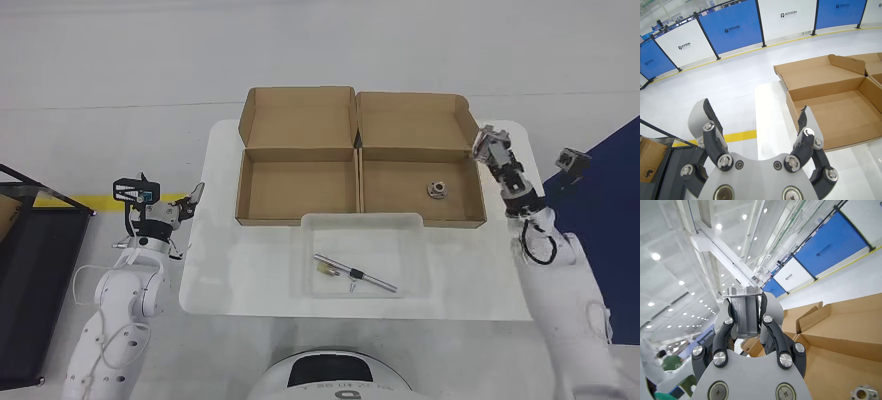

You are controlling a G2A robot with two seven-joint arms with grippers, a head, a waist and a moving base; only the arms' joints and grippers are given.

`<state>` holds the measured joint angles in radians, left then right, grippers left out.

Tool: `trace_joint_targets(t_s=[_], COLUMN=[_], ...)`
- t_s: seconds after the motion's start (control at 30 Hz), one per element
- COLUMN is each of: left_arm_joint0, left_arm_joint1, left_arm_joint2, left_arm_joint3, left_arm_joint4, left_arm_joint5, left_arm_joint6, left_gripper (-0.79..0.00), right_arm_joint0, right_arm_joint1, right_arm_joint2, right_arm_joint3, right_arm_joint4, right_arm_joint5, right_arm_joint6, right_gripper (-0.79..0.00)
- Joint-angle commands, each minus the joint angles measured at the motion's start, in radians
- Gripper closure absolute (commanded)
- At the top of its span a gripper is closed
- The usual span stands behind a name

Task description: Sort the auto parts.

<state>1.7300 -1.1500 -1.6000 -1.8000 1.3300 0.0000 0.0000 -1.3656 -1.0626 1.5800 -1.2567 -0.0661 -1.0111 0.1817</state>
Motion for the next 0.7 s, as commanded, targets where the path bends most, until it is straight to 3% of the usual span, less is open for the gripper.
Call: trace_joint_targets(t_s=[0.0, 0.1, 0.2, 0.27, 0.5, 0.67], left_arm_joint0=[0.000, 0.000, 0.000, 0.000, 0.000, 0.000], left_arm_joint1=[0.000, 0.000, 0.000, 0.000, 0.000, 0.000], left_arm_joint2=[0.000, 0.000, 0.000, 0.000, 0.000, 0.000], left_arm_joint3=[0.000, 0.000, 0.000, 0.000, 0.000, 0.000], left_arm_joint4=[0.000, 0.000, 0.000, 0.000, 0.000, 0.000], left_arm_joint5=[0.000, 0.000, 0.000, 0.000, 0.000, 0.000], left_arm_joint6=[0.000, 0.000, 0.000, 0.000, 0.000, 0.000], left_gripper=[-0.785, -0.785, -0.785, -0.785, -0.785, -0.785], right_arm_joint0=[-0.019, -0.043, -0.048, -0.033, 0.076, 0.130], right_arm_joint1=[-0.011, -0.030, -0.041, -0.042, -0.036, -0.039], right_arm_joint2=[0.017, -0.003, -0.036, -0.061, -0.121, -0.179], right_arm_joint3=[-0.026, -0.065, -0.069, -0.039, 0.052, 0.098], right_arm_joint4=[-0.263, -0.498, -0.603, -0.620, -0.605, -0.654], right_arm_joint5=[0.038, 0.123, 0.156, 0.156, 0.289, 0.375], right_arm_joint6=[-0.159, -0.329, -0.408, -0.352, 0.023, 0.176], right_gripper=[0.000, 0.000, 0.000, 0.000, 0.000, 0.000])
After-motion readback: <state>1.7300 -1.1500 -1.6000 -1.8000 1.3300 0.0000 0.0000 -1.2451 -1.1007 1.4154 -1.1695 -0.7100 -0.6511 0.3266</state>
